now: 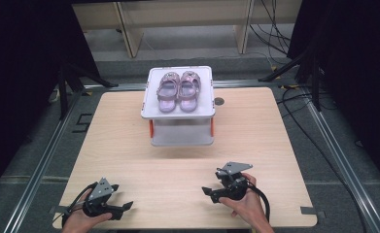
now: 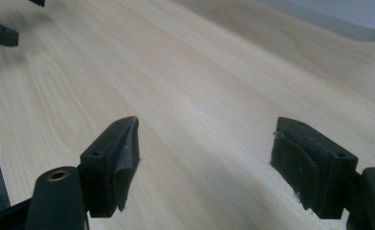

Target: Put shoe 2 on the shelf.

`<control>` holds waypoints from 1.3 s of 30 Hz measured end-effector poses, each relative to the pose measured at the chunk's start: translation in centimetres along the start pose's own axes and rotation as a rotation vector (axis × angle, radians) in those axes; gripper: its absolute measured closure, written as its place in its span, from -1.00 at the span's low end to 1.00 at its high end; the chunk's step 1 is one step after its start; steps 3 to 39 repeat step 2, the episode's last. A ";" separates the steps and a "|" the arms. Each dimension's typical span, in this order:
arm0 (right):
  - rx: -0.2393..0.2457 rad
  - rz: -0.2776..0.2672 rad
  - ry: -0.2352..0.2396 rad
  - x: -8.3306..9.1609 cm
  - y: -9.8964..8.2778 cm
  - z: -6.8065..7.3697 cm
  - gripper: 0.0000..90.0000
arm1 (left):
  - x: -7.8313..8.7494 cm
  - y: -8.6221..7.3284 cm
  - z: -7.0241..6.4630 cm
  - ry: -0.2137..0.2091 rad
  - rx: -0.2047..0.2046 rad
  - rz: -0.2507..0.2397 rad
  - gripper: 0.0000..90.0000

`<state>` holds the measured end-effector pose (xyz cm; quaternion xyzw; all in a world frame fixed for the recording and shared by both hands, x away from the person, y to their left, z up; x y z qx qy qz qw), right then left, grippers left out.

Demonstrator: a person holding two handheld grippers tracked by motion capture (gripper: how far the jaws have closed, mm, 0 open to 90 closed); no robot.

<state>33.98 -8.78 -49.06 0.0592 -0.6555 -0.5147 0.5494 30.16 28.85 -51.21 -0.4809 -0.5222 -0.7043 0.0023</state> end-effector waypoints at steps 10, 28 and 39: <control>-0.002 0.003 -0.003 0.0 -0.2 -0.1 -0.48 | 0.0 0.0 0.0 0.001 -0.001 0.000 -0.63; -0.002 0.003 -0.003 0.0 -0.2 -0.1 -0.48 | 0.0 0.0 0.0 0.001 -0.001 0.000 -0.63; -0.002 0.003 -0.003 0.0 -0.2 -0.1 -0.48 | 0.0 0.0 0.0 0.001 -0.001 0.000 -0.63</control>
Point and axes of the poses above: each handheld gripper's, and its own axes: x roughly backward along the jaws, y roughly out of its top, z roughly to its left, the point moved 4 cm from there along -x, roughly forward along the jaws, and after that the axes turned 3 degrees about x, right-handed, at the moved point
